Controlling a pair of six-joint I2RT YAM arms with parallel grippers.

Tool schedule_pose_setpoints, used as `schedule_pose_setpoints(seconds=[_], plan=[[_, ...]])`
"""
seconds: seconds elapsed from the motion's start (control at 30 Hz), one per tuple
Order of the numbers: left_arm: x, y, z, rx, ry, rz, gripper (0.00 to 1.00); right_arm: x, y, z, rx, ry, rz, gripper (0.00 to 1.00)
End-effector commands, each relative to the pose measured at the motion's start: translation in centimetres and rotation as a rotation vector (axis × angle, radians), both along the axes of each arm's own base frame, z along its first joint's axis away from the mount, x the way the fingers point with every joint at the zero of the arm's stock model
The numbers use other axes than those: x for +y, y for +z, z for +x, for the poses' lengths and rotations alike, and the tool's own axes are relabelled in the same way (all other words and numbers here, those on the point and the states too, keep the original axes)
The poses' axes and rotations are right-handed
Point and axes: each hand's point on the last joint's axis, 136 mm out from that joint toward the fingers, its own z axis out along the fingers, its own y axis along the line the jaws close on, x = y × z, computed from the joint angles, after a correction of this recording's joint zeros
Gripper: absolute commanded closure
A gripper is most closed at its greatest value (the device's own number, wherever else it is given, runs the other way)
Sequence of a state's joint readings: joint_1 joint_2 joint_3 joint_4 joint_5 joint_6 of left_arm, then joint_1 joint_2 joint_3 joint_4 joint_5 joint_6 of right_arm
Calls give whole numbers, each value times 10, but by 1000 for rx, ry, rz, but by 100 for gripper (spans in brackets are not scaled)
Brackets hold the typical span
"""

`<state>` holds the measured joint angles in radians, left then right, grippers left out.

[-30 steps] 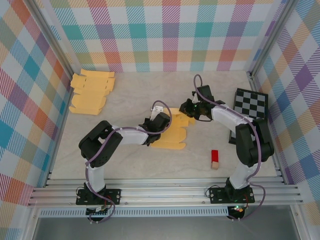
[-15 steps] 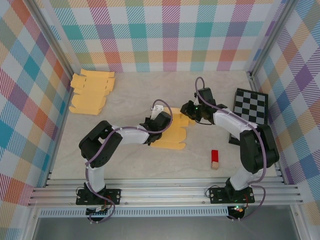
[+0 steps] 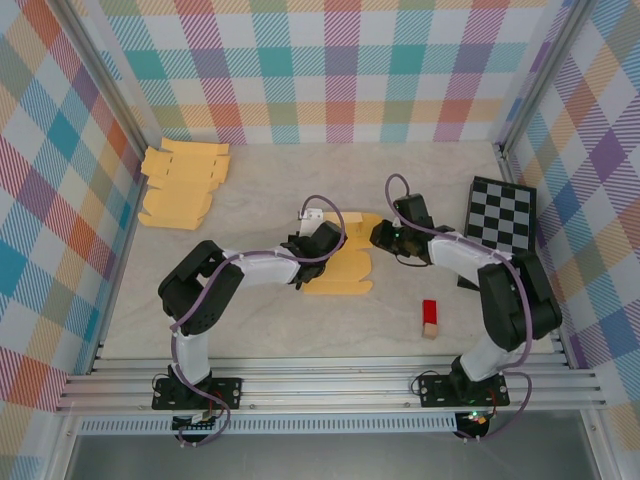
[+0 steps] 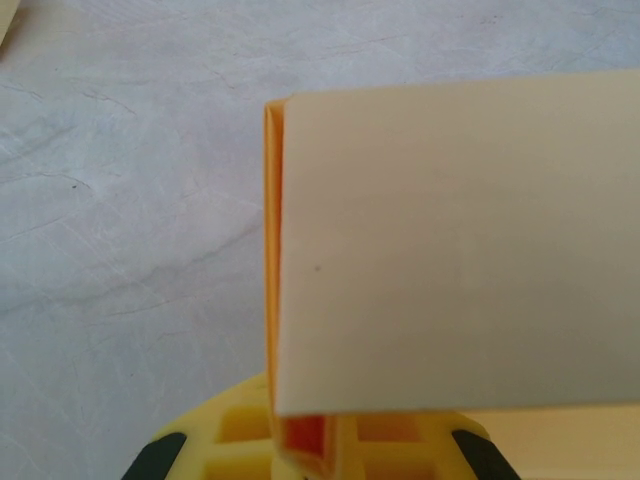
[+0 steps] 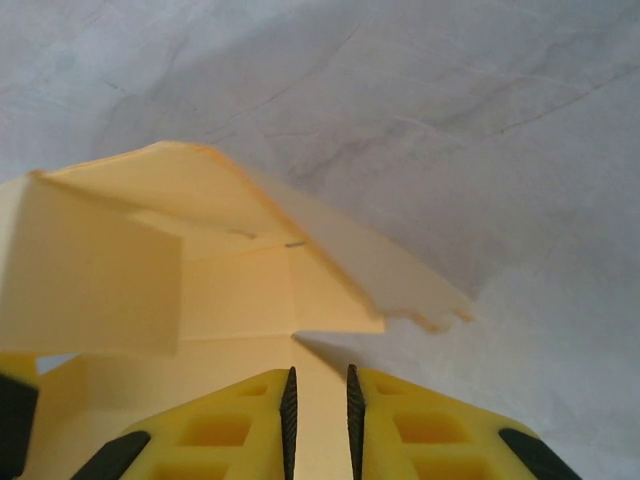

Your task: Fold the paper box

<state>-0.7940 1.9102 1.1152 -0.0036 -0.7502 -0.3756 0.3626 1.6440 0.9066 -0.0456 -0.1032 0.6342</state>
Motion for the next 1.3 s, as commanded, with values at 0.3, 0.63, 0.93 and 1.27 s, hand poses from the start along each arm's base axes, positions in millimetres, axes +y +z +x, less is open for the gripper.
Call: schedule_pose_setpoints(seconds=[0.3,0.63,0.93,1.27], plan=[[14,-13,-2,57,27,56,100,-2,-31,46,-37,-56,58,79],[10,-15,-2,70,14,56,100,28,-35,47,24,-38,273,84],[8,-16,-1,78,12,44,100,49,-6,46,0,-16,422,87],[6,-16,-2,88,16,26,100,91,-12,33,39,95,306,89]])
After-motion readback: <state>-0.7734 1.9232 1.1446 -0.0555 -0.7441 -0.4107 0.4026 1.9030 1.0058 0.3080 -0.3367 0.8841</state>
